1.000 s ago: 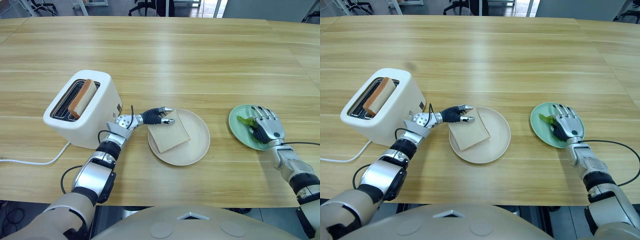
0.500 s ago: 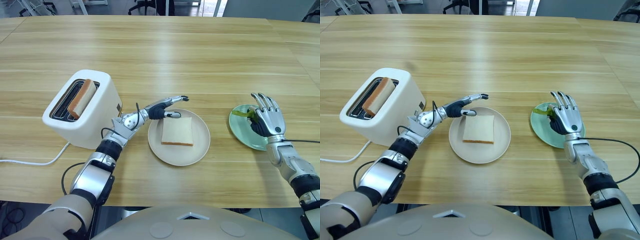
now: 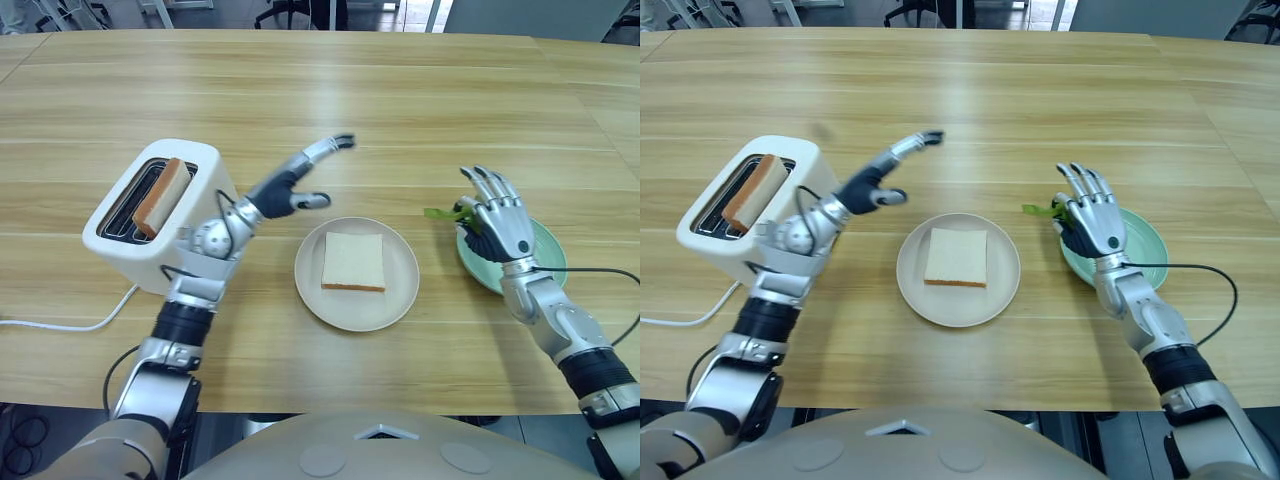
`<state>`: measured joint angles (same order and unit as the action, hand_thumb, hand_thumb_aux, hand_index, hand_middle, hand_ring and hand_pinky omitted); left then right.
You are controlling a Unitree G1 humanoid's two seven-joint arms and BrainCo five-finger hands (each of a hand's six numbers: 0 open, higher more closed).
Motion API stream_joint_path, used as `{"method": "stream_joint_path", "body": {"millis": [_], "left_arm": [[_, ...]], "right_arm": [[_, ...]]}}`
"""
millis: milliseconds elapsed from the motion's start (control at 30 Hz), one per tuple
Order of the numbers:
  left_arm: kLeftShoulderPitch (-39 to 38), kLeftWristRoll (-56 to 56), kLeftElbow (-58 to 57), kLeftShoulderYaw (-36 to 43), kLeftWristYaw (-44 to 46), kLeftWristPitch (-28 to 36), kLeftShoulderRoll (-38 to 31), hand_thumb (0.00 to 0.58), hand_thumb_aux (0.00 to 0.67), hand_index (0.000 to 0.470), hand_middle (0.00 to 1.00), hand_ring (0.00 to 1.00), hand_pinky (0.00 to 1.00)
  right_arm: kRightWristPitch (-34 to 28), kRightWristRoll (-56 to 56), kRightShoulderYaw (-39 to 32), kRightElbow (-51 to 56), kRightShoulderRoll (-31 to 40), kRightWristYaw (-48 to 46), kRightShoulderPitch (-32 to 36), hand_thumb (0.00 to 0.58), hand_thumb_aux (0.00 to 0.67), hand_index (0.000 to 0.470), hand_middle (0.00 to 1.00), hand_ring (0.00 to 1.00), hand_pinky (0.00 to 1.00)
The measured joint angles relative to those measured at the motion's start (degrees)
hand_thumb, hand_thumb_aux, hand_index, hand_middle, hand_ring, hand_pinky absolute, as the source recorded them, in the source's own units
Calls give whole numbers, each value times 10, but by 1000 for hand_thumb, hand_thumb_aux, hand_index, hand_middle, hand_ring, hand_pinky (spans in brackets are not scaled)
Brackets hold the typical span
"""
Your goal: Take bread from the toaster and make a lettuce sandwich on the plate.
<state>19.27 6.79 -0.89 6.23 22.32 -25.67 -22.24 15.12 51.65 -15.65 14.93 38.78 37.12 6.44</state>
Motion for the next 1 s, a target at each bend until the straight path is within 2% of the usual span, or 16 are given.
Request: {"method": "stream_joint_path", "body": {"millis": [67, 233, 400, 500, 700, 1000], "left_arm": [[-19, -17, 60, -45, -1, 17, -34, 0, 0, 0, 0, 0, 0], [-64, -44, 130, -148, -1, 14, -110, 0, 0, 0, 0, 0, 0], [-90, -45, 137, -250, 6, -5, -200, 0, 0, 0, 0, 0, 0], [-117, 32, 88, -296, -16, -35, -263, 0, 0, 0, 0, 0, 0], [-193, 108, 10, -335, -44, -48, -298, 0, 0, 0, 0, 0, 0], [-240, 182, -50, -297, -63, -29, -315, 0, 0, 0, 0, 0, 0]], "right_arm": [[0, 11, -15, -6, -22, -11, 15, 580, 670, 460, 0, 0, 0], [1, 42, -59, 6, -65, -27, 44, 580, 670, 460, 0, 0, 0], [4, 69, -109, 41, -110, -28, 74, 580, 670, 460, 0, 0, 0], [3, 85, -137, 60, -134, -28, 82, 580, 670, 460, 0, 0, 0], [6, 95, -173, 85, -166, -28, 101, 580, 670, 460, 0, 0, 0], [29, 113, -223, 140, -178, -22, 108, 580, 670, 460, 0, 0, 0]]}}
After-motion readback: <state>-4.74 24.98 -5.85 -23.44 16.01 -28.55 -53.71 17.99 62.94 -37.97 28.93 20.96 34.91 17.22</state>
